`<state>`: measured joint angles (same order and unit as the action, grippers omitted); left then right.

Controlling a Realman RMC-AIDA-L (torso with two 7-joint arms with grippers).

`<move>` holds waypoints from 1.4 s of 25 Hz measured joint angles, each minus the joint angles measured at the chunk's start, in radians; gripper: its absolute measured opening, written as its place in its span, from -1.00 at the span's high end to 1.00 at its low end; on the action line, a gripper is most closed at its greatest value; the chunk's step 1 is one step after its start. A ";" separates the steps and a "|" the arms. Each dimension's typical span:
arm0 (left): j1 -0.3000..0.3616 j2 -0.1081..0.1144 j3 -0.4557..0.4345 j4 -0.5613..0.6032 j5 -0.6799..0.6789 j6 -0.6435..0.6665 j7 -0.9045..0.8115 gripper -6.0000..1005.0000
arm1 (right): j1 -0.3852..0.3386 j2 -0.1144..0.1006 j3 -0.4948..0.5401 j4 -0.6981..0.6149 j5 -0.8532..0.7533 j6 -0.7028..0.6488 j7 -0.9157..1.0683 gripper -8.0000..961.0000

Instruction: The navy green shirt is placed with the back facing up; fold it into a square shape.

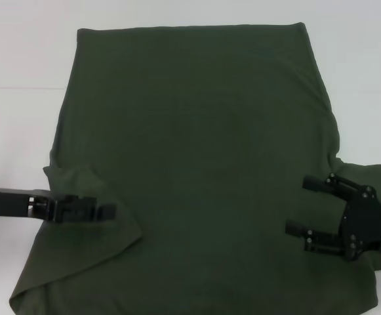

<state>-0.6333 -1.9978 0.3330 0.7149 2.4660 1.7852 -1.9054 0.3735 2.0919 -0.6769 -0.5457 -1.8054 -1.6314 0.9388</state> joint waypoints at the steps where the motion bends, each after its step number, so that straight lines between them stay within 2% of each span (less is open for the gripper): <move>1: 0.011 -0.009 -0.001 0.010 -0.017 0.012 0.047 -0.42 | -0.001 0.000 0.007 0.001 0.000 0.004 0.003 -0.90; 4: 0.054 -0.039 0.000 0.038 -0.101 0.046 0.199 -0.60 | -0.003 0.001 0.041 0.008 0.000 0.009 0.025 -0.90; 7: 0.099 -0.063 0.004 0.080 -0.166 0.086 0.346 -0.79 | -0.005 -0.002 0.079 0.006 0.000 0.010 0.136 -0.90; 9: 0.119 -0.071 0.007 0.110 -0.177 0.100 0.402 -0.75 | -0.006 -0.011 0.091 -0.030 -0.005 0.010 0.290 -0.91; 15: 0.150 -0.077 0.011 0.123 -0.177 0.127 0.528 -0.69 | -0.028 -0.047 0.094 -0.214 -0.080 0.013 0.749 -0.89; 19: 0.169 -0.091 0.012 0.123 -0.180 0.150 0.616 -0.69 | -0.023 -0.077 0.148 -0.344 -0.257 0.023 1.069 -0.87; 23: 0.168 -0.097 0.050 0.123 -0.174 0.154 0.630 -0.69 | -0.002 -0.097 0.198 -0.498 -0.444 -0.031 1.324 -0.86; 29: 0.162 -0.099 0.098 0.121 -0.176 0.158 0.623 -0.68 | 0.079 -0.122 0.289 -0.620 -0.702 -0.145 1.533 -0.85; 35: 0.159 -0.099 0.145 0.120 -0.178 0.156 0.606 -0.68 | 0.129 -0.117 0.289 -0.617 -0.871 -0.133 1.593 -0.85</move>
<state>-0.4744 -2.0969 0.4776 0.8347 2.2878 1.9415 -1.2995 0.5028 1.9753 -0.3878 -1.1624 -2.6763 -1.7646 2.5313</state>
